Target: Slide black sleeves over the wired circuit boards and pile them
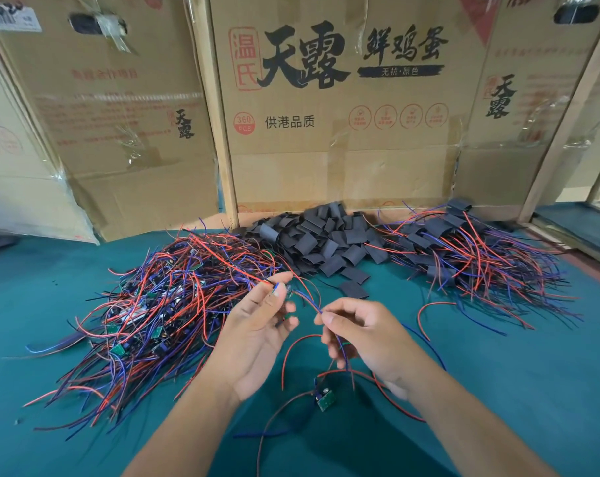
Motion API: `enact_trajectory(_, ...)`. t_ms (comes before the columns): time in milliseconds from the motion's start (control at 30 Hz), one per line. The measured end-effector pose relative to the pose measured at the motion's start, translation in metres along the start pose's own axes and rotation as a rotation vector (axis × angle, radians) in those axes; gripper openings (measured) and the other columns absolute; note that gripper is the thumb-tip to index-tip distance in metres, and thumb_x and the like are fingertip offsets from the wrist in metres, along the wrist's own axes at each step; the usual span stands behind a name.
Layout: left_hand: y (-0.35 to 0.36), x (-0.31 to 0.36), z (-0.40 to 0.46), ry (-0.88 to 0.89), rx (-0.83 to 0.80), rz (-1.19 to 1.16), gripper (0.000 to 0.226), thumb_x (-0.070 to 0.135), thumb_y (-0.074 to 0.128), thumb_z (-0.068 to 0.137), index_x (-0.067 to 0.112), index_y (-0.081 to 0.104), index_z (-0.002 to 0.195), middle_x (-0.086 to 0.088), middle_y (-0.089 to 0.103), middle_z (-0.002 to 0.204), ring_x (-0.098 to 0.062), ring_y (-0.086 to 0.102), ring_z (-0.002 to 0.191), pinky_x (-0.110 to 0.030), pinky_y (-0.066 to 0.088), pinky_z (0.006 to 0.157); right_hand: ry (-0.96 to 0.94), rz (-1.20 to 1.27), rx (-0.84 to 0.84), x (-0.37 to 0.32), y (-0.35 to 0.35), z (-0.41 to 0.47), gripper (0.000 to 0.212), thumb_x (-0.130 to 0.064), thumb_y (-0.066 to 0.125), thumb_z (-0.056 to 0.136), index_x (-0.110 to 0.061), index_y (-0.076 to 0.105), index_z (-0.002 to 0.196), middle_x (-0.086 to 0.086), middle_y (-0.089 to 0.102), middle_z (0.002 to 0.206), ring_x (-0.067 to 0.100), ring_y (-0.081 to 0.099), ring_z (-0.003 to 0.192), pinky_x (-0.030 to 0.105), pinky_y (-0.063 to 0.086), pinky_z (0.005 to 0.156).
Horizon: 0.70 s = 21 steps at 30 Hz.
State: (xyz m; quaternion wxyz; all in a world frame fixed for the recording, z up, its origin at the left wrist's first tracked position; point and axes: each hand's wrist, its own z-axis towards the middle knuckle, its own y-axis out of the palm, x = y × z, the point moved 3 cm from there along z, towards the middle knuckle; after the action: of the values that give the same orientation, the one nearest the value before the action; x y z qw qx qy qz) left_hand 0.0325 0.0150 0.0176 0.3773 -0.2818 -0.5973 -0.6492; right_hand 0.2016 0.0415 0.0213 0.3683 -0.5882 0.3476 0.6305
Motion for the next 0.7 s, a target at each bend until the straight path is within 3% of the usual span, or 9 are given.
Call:
enact_trajectory(167,-0.01,0.006,0.004,0.039,0.096,-0.096,0.038,0.015,0.06,0.09,0.011,0.066,0.128,0.0,0.06,0.087,-0.015,0.063,0.085,-0.027,0.055,0.08,-0.013,-0.114,-0.013,0.003,-0.002,0.0,0.012,-0.007,0.057,0.097,-0.005,0.067,0.092,0.006,0.066,0.068,0.02,0.057,0.055,0.03,0.048,0.05)
enact_trajectory(267,-0.014,0.011,0.006,0.091,0.159,-0.153,0.041,0.015,0.062,0.088,0.008,0.064,0.127,-0.001,0.064,0.089,-0.016,0.067,0.084,-0.026,0.057,0.08,-0.089,-0.438,0.032,0.002,-0.003,-0.002,0.013,-0.013,0.058,0.094,-0.021,0.066,0.09,0.002,0.069,0.071,0.015,0.059,0.056,0.027,0.049,0.054)
enact_trajectory(333,-0.017,0.015,0.007,0.125,0.19,-0.159,0.041,0.014,0.062,0.088,0.007,0.063,0.128,-0.004,0.063,0.092,-0.016,0.067,0.085,-0.026,0.058,0.081,-0.186,-0.676,0.059,0.0,-0.003,-0.004,0.012,-0.018,0.058,0.092,-0.028,0.061,0.087,-0.003,0.064,0.068,0.011,0.051,0.054,0.025,0.044,0.054)
enact_trajectory(433,-0.02,0.018,0.008,0.163,0.207,-0.152,0.039,0.015,0.063,0.087,0.008,0.065,0.125,-0.001,0.064,0.088,-0.015,0.067,0.083,-0.026,0.058,0.08,-0.261,-0.811,0.041,-0.002,0.006,-0.004,0.007,-0.025,0.059,0.093,-0.032,0.056,0.094,-0.01,0.053,0.062,0.01,0.044,0.057,0.024,0.038,0.056)
enact_trajectory(567,-0.023,0.018,0.009,0.189,0.221,-0.142,0.03,0.016,0.064,0.087,0.011,0.069,0.116,0.001,0.067,0.089,-0.015,0.068,0.083,-0.027,0.058,0.081,-0.215,-1.094,0.072,-0.011,0.01,-0.001,0.01,-0.038,0.052,0.097,-0.031,0.049,0.102,-0.01,0.048,0.063,0.014,0.042,0.065,0.032,0.031,0.06)
enact_trajectory(700,-0.027,0.02,0.01,0.228,0.271,-0.11,0.034,0.019,0.066,0.086,0.008,0.067,0.118,0.0,0.067,0.087,-0.016,0.068,0.083,-0.027,0.057,0.083,-0.163,-1.37,-0.059,-0.031,0.017,0.005,0.029,-0.042,0.034,0.104,-0.02,0.036,0.084,0.0,0.04,0.062,0.028,0.041,0.067,0.039,0.033,0.063)
